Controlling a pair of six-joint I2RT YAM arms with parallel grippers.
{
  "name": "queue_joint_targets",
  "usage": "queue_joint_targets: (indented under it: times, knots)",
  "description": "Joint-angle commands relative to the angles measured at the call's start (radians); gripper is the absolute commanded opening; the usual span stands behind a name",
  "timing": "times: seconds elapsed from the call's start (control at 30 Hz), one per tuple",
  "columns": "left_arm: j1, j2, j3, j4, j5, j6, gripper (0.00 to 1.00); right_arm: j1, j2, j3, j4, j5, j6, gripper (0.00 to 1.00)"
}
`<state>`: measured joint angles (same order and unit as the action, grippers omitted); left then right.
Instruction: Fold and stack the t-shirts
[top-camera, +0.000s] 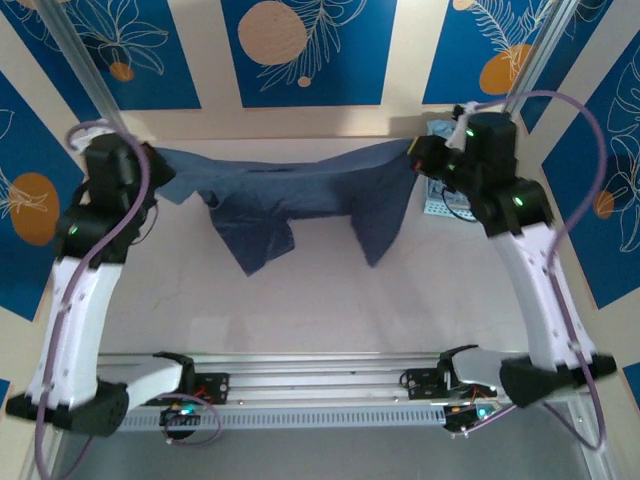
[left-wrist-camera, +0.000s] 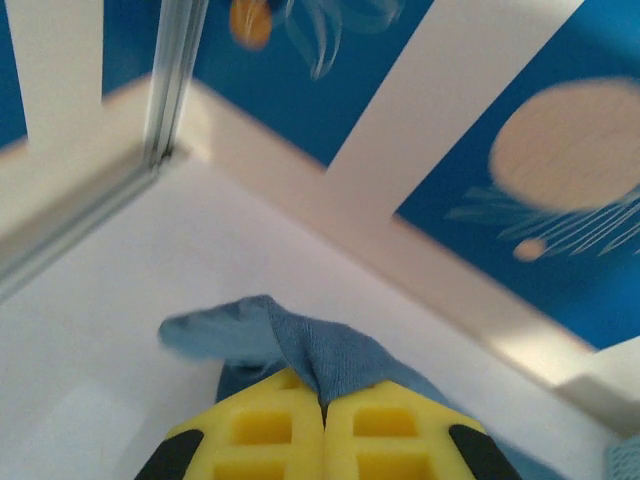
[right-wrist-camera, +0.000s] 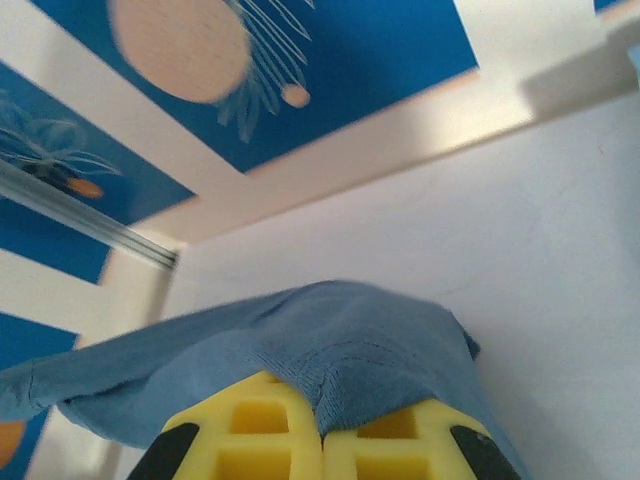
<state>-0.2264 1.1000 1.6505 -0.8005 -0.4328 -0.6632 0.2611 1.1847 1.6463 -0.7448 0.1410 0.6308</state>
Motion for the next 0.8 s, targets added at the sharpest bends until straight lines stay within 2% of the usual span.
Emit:
queue_joint_targets:
  times: [0.0, 0.13, 0.27, 0.47, 0.57, 0.67, 0.77]
  knots:
    - [0.003, 0.0, 0.113, 0.068, -0.024, 0.12, 0.0, 0.0, -0.088, 0.003, 0.012, -0.032, -0.004, 0.0]
    - [0.004, 0.138, 0.333, -0.021, 0.035, 0.146, 0.0, -0.015, -0.066, 0.036, 0.02, -0.066, 0.018, 0.0]
    - [0.035, 0.355, 0.515, -0.151, 0.105, 0.094, 0.0, -0.058, 0.069, 0.078, 0.067, -0.149, 0.079, 0.0]
    - [0.159, 0.643, 0.604, -0.097, 0.371, -0.012, 0.0, -0.126, 0.373, 0.19, 0.188, -0.305, 0.157, 0.0]
    - [0.213, 0.802, 0.747, -0.066, 0.516, -0.015, 0.0, -0.145, 0.526, 0.323, 0.22, -0.364, 0.153, 0.0]
    - [0.258, 0.938, 0.941, -0.024, 0.709, -0.013, 0.0, -0.17, 0.671, 0.538, 0.196, -0.44, 0.177, 0.0]
    - [0.298, 0.984, 1.091, -0.003, 0.771, -0.034, 0.0, -0.182, 0.786, 0.806, 0.127, -0.455, 0.173, 0.0]
